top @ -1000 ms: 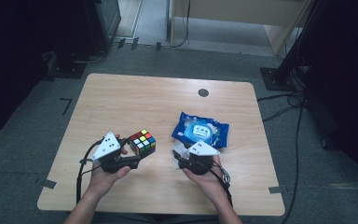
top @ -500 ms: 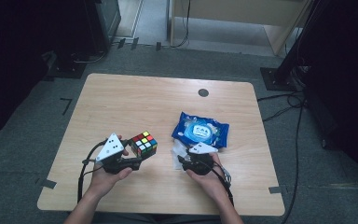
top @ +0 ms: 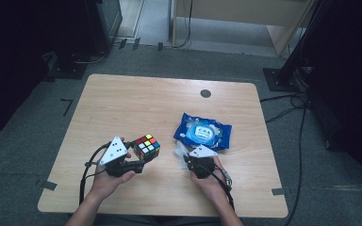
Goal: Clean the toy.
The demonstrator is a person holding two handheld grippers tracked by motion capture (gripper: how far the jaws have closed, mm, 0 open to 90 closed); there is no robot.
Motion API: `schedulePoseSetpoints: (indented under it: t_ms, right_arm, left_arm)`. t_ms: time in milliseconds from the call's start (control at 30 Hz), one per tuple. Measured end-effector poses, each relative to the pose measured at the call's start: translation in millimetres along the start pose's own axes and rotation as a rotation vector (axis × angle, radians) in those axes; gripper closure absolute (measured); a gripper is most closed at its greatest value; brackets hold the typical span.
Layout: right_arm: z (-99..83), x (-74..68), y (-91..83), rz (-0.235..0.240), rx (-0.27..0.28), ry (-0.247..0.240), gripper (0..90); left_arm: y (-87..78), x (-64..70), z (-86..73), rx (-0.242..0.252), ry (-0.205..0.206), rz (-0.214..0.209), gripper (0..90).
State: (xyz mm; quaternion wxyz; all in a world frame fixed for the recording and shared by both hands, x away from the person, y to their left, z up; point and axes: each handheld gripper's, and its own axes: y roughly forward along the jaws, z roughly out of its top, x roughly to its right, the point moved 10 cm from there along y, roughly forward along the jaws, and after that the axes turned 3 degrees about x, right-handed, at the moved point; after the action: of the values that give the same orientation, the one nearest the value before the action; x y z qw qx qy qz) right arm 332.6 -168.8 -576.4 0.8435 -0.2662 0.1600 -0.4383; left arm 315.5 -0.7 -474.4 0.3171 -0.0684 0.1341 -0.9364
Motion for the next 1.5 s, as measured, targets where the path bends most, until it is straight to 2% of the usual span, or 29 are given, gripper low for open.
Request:
schedulePoseSetpoints:
  t_ms: [67, 233, 300, 433, 533, 600, 800, 867, 1033, 1300, 1367, 1433, 1500]
  right_arm:
    - [15.7, -6.8, -11.6, 0.043, 0.066, 0.033, 84.5]
    - [74.0, -36.9, -63.0, 0.145, 0.293, 0.031, 84.6]
    - [88.2, -49.5, -79.5, 0.184, 0.342, 0.027, 84.6]
    - [106.4, -79.6, -102.0, 0.278, 0.387, 0.021, 84.6]
    - [109.2, -96.7, -104.2, 0.322, 0.383, 0.005, 84.6]
    - [108.0, -102.0, -100.5, 0.333, 0.372, 0.009, 84.5]
    - [98.7, -101.1, -85.1, 0.327, 0.340, 0.042, 84.4]
    - [98.1, -101.4, -83.8, 0.340, 0.342, 0.058, 84.3]
    - [99.3, -98.9, -83.6, 0.327, 0.350, 0.056, 84.2]
    - [95.1, -62.5, -78.3, 0.228, 0.329, 0.128, 84.3]
    - [91.0, -50.5, -74.6, 0.177, 0.303, 0.136, 84.4]
    - [85.0, -39.0, -70.3, 0.134, 0.275, 0.150, 84.4]
    - [83.6, -31.5, -71.8, 0.130, 0.284, 0.190, 84.4]
  left_arm:
    - [1.5, 0.8, -1.6, -0.006, 0.013, 0.004, 34.3]
    - [7.9, 5.8, -9.3, -0.042, 0.063, 0.018, 34.2]
    - [10.8, 8.9, -12.9, -0.062, 0.099, 0.031, 34.3]
    - [17.1, 19.9, -17.3, -0.088, 0.155, 0.034, 34.3]
    - [20.9, 30.6, -17.9, -0.091, 0.180, 0.021, 34.3]
    - [22.4, 36.8, -17.5, -0.089, 0.203, 0.013, 34.3]
    - [19.6, 43.3, -10.3, -0.061, 0.219, 0.009, 34.3]
    - [19.1, 42.7, -10.7, -0.063, 0.222, 0.008, 34.3]
    - [17.4, 45.5, -8.0, -0.048, 0.241, 0.009, 34.4]
    - [16.2, 50.9, -5.9, -0.044, 0.261, -0.005, 34.5]
    - [15.3, 51.1, -4.2, -0.034, 0.253, -0.014, 34.5]
    - [14.6, 48.9, -2.9, -0.034, 0.261, -0.005, 34.5]
    - [14.7, 45.4, -5.3, -0.048, 0.264, 0.006, 34.5]
